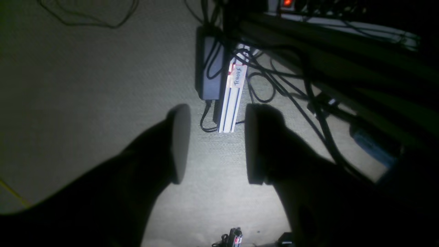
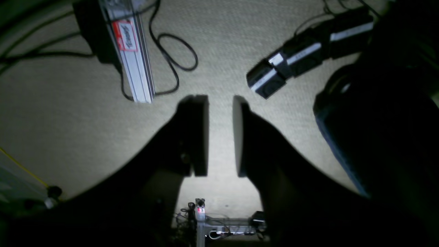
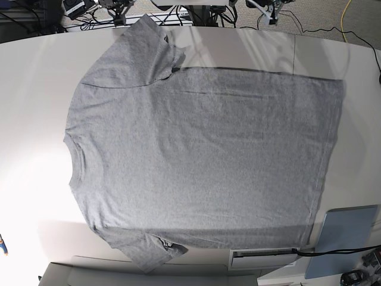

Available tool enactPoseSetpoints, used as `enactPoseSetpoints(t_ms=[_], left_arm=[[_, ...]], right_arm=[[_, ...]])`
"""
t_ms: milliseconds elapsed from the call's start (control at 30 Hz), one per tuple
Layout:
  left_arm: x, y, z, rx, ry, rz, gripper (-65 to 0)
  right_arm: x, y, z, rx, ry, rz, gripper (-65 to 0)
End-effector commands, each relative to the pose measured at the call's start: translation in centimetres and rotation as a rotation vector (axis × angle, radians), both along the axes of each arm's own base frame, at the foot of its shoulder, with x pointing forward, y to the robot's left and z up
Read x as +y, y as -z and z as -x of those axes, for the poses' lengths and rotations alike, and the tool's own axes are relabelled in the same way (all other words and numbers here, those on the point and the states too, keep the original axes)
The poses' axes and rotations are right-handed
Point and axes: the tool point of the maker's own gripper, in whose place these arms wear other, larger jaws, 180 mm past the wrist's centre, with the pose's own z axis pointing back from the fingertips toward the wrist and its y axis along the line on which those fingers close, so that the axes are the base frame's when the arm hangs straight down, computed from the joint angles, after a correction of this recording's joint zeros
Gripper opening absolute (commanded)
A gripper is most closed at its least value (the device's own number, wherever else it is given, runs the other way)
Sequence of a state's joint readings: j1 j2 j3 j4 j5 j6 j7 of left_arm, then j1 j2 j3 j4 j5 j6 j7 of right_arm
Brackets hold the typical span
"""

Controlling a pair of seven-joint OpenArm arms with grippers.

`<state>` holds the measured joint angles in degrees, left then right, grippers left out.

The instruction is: Fold the T-shirt properly

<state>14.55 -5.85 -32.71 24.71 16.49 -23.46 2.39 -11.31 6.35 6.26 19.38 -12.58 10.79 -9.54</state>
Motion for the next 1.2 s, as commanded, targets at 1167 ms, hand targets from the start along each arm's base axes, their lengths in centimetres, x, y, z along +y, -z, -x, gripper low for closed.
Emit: enactPoseSetpoints(t_ms=[1167], left_arm=[[10.8,-23.0,-5.0,-0.413,0.547,-0.26,-37.3]], right_arm=[[-6.6,-25.8,-4.5,-0.362,-0.465,0.091,-51.9]])
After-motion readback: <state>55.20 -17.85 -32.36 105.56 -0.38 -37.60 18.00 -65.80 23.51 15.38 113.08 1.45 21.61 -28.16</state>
